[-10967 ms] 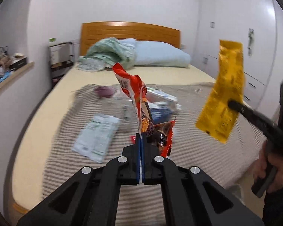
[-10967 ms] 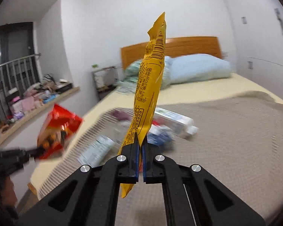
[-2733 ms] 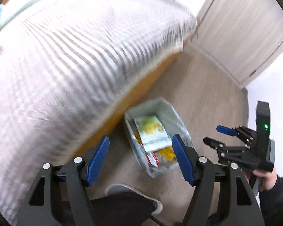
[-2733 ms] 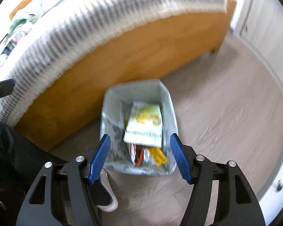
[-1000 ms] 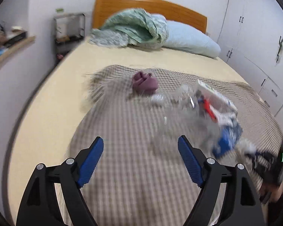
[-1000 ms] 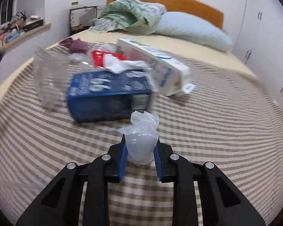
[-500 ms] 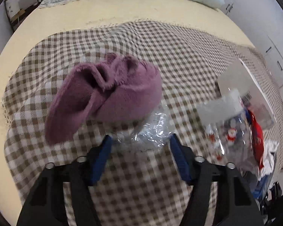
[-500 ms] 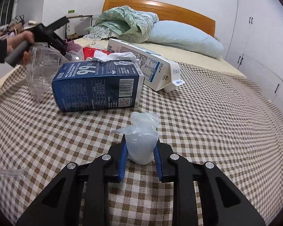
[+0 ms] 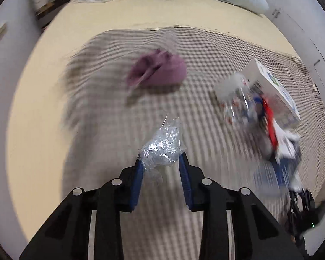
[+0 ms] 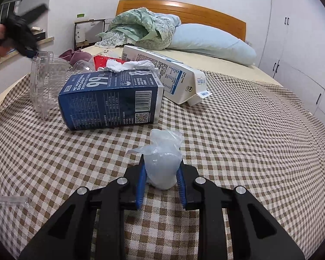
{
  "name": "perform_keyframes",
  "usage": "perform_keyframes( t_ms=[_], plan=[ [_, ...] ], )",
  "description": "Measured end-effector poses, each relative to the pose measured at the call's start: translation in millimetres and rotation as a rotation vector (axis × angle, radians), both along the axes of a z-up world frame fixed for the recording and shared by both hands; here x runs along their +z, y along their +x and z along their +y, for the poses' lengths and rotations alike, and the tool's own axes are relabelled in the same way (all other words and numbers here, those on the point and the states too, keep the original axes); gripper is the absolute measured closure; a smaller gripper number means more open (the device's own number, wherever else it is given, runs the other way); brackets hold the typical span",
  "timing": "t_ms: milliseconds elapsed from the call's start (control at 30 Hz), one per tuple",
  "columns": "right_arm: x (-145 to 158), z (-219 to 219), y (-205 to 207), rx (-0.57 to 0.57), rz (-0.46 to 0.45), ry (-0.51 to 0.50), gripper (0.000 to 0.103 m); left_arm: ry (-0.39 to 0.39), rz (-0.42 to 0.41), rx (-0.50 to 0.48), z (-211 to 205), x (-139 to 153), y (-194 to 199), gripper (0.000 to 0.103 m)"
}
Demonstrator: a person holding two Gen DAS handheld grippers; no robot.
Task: Collect trash
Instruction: 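Carry both held plastic bags from the bed down to the floor bin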
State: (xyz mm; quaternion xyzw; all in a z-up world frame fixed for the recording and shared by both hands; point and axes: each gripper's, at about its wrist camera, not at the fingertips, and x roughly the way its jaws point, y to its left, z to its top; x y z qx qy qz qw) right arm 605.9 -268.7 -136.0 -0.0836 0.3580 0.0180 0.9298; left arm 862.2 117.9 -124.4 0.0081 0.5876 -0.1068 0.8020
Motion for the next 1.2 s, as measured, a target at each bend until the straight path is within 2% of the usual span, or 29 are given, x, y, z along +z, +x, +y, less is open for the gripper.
perform_keyframes(
  t_ms=[100,133,233,267,333,467,567,633,800,933,1033,1133,1167,1200],
  plan=[
    [-0.1,0.0,3.4,0.001,0.024,0.003,0.078,-0.068,-0.097,0.046,22.3,46.5,-66.6,0.073],
    [0.2,0.2,4.6,0.001,0.031,-0.001,0.078,-0.09,-0.137,0.076,29.6,62.5,-103.0,0.073],
    [10.1,0.0,4.6,0.006,0.068,0.014,0.078,-0.141,-0.174,0.095,32.7,84.8,-171.8,0.073],
    [25.8,-5.4,-2.1,0.004,0.082,0.08,0.078,-0.159,-0.174,0.087,30.7,89.4,-198.0,0.073],
    [52.1,-12.1,-20.2,0.008,0.045,0.136,0.078,-0.211,-0.159,0.063,22.9,94.8,-237.6,0.073],
    [115.4,-21.1,-73.6,0.087,-0.01,0.138,0.078,-0.217,-0.188,0.027,-0.2,112.0,-302.7,0.073],
    [153.1,-37.7,-112.7,0.113,-0.07,0.133,0.078,-0.227,-0.267,-0.017,-33.9,132.5,-336.3,0.073],
    [175.5,-57.0,-142.2,0.11,-0.11,0.129,0.078,-0.261,-0.316,-0.061,-63.5,147.2,-358.9,0.073],
    [203.1,-129.0,-206.2,0.037,-0.141,0.134,0.078,-0.273,-0.346,-0.163,-153.1,154.3,-402.6,0.073],
    [194.3,-195.7,-268.2,-0.057,-0.114,0.057,0.078,-0.327,-0.33,-0.321,-243.9,134.0,-455.4,0.073],
    [159.1,-245.2,-316.1,-0.144,-0.027,0.017,0.078,-0.348,-0.244,-0.421,-308.0,93.7,-482.0,0.073],
    [103.1,-291.1,-363.1,-0.245,0.093,0.033,0.078,-0.305,-0.073,-0.526,-385.5,20.9,-498.1,0.073],
    [80.6,-307.5,-381.9,-0.291,0.14,0.076,0.078,-0.273,0.015,-0.565,-414.1,-9.8,-504.5,0.073],
    [60.2,-318.4,-398.3,-0.336,0.182,0.114,0.078,-0.252,0.065,-0.584,-431.8,-29.6,-508.9,0.073]
  ],
)
